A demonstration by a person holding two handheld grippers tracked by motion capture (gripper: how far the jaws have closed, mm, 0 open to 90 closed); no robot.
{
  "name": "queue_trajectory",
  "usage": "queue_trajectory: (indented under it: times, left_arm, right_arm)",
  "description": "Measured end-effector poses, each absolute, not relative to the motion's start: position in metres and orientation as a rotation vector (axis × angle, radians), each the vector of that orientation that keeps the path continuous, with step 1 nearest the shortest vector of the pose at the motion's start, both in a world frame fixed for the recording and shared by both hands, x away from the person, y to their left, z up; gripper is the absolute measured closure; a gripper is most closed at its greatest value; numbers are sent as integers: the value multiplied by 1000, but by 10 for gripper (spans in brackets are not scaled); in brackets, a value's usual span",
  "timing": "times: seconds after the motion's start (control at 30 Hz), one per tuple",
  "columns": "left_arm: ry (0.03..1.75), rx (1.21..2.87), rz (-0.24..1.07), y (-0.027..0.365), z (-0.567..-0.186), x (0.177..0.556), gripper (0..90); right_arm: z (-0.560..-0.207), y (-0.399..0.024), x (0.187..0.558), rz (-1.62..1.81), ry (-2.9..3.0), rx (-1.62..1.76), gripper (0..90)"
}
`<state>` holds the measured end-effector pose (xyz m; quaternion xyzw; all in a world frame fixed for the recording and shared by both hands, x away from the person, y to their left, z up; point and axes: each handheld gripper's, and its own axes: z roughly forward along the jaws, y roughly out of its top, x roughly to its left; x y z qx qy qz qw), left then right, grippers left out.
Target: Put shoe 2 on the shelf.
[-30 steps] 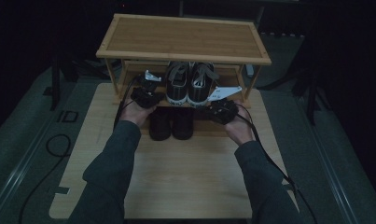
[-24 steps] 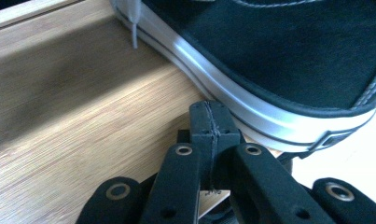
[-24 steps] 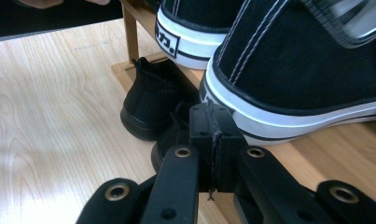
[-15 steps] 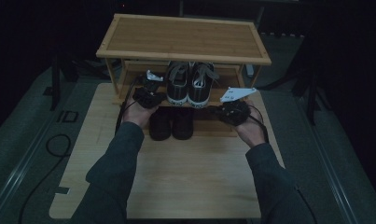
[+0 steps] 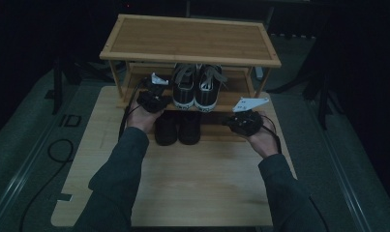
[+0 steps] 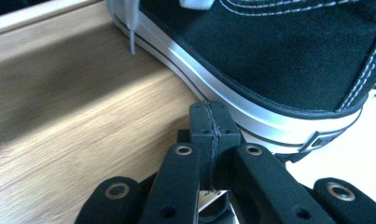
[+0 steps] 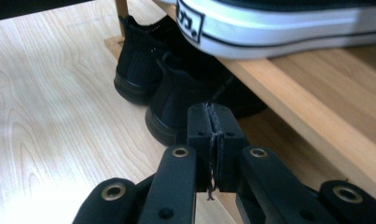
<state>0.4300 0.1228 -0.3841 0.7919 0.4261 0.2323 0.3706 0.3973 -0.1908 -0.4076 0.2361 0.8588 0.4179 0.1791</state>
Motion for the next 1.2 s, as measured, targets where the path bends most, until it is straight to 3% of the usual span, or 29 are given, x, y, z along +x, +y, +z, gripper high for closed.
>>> queue_trajectory:
  times: [0.53,1.2]
  left_arm:
    - [1027,2029,635,141,-378,409,865]
    - [997,2062,636,171,-403,383,842]
  right_arm:
    - [-423,-200,397,1154,2466,690,858]
    - [-434,-207,399,1128,2498,728,857]
